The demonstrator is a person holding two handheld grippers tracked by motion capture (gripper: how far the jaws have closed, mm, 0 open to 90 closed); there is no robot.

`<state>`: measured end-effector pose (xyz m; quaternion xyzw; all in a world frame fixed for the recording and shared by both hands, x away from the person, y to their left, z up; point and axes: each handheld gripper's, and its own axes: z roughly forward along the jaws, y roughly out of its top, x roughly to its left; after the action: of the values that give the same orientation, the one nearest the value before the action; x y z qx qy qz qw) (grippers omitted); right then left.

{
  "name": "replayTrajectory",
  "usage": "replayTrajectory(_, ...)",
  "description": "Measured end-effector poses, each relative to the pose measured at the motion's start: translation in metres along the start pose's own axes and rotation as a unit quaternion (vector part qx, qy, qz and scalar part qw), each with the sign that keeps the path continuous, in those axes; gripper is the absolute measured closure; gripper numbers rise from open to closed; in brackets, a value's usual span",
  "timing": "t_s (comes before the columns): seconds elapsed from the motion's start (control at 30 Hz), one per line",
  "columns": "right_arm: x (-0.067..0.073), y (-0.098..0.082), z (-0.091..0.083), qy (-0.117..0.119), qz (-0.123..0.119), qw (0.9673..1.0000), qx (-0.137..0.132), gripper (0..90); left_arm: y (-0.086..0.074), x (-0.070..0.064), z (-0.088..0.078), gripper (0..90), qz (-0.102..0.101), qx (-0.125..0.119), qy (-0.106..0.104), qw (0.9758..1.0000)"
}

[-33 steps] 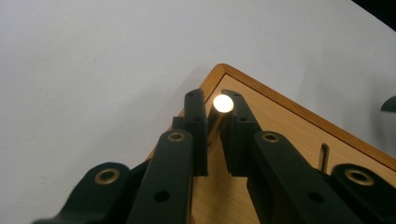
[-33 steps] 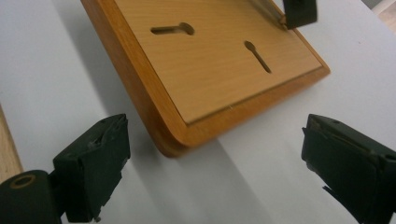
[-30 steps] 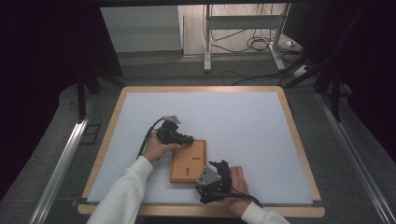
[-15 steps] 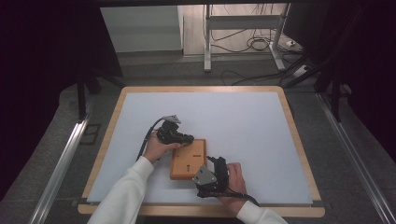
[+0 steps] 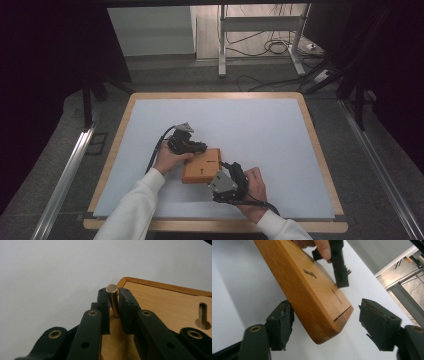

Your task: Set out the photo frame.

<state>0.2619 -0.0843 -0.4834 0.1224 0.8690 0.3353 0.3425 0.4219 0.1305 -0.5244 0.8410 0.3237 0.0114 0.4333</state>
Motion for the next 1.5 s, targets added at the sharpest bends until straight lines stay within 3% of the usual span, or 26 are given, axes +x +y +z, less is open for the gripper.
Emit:
replayTrajectory(0.23, -0.002, 0.006, 0.003, 0.024, -0.011, 0.9997, -0.002, 44.9, 0.0, 0.0, -0.001, 79.1, 0.002, 0.001, 0.003, 1.0)
replayTrajectory(0.4, -0.002, 0.006, 0.002, 0.017, -0.028, 0.9995, 0.001, 47.9, 0.001, 0.0, -0.003, 77.0, 0.006, -0.005, 0.007, 0.9999)
replayTrajectory(0.5, -0.005, 0.005, 0.0, 0.013, -0.03, 0.9994, -0.005, 51.0, 0.002, 0.0, -0.009, 63.9, 0.005, -0.014, 0.02, 0.9997)
replayTrajectory(0.67, -0.012, 0.005, -0.001, 0.025, -0.016, 0.9995, -0.01, 51.6, 0.002, -0.001, -0.021, 49.2, 0.002, -0.029, 0.044, 0.9986)
replayTrajectory(0.87, -0.015, 0.006, -0.002, 0.027, -0.016, 0.9995, -0.01, 52.2, -0.005, 0.0, -0.042, 37.7, -0.004, -0.04, 0.071, 0.9967)
replayTrajectory(1.0, -0.017, 0.006, -0.002, 0.029, -0.015, 0.9994, -0.01, 52.2, -0.013, -0.002, -0.057, 35.0, -0.003, -0.038, 0.092, 0.995)
replayTrajectory(1.5, -0.028, 0.019, 0.001, 0.038, -0.011, 0.9992, 0.001, 55.4, -0.055, -0.007, -0.081, 35.1, -0.009, -0.01, 0.116, 0.9931)
